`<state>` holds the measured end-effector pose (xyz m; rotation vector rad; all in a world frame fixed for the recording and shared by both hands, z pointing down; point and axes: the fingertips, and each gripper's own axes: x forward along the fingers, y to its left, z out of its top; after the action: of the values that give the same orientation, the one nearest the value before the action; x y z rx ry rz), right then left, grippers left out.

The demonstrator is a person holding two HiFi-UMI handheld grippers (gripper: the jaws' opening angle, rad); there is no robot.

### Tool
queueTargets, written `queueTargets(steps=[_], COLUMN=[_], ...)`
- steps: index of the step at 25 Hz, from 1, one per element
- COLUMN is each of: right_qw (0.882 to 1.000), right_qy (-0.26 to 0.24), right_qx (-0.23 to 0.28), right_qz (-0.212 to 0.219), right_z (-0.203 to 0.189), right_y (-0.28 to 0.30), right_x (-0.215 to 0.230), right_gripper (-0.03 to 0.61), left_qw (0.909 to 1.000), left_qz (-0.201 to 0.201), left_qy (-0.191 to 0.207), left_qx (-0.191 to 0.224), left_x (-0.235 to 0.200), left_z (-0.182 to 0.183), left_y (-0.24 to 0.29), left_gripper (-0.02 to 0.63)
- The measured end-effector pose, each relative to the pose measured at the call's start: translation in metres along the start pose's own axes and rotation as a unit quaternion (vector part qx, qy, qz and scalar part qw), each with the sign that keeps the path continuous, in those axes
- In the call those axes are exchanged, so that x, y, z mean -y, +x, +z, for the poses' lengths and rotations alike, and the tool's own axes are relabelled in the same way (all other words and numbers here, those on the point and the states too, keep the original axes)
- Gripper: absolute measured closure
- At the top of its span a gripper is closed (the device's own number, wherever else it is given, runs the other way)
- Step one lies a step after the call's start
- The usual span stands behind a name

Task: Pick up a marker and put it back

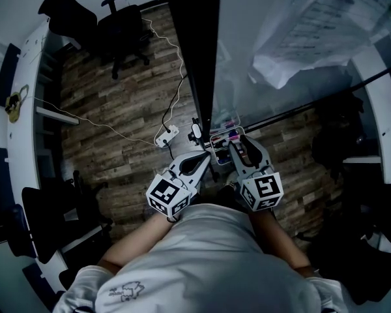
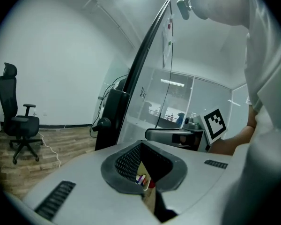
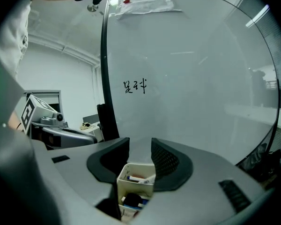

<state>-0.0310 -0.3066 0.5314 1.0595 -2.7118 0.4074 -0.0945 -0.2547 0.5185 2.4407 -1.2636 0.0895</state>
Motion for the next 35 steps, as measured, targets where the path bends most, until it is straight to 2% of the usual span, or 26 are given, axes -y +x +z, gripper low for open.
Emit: queueTargets(steps=[7,13,16,20,29,35], right_qw=[0.999,0.998,0.997,0.995,0.991,0.991], right_qy=[-0.01,-0.024,-0.036,-0.047,-0.055,-0.051], right_qx=[0.03,0.047,0.058,0.077,0.096,0.09], right_qz=[-0.028,-0.033,-0.036,-0.05,-0.074,-0.09], right_z=[0.023,0.043,0.053,0.065,0.073,0.062], right_y=[-0.017,-0.028,-0.031,-0.035,-0.043,-0.056], right_x=[0.0,-0.022,-0.036,-0.049,-0.078,-0.096], right_gripper=[0.446,0.448,0.514,0.555,0.568,0.568], left_qw=[0.9991,0.9958,0.9932,0.9891,0.9796,0.976], left_qz=[-0.033,-0.071,-0.088,-0.111,-0.156,-0.177], left_qy=[0.021,0.045,0.059,0.076,0.098,0.099], left_qx=[0.015,0.037,0.048,0.06,0.08,0.081], left_x=[0.007,0.018,0.021,0.024,0.032,0.039], left_z=[0.02,0.044,0.057,0.071,0.087,0.084], left_y=[0.001,-0.005,-0.011,-0.016,-0.038,-0.051], left_gripper=[0.607,0.608,0.609,0.607,0.608,0.607])
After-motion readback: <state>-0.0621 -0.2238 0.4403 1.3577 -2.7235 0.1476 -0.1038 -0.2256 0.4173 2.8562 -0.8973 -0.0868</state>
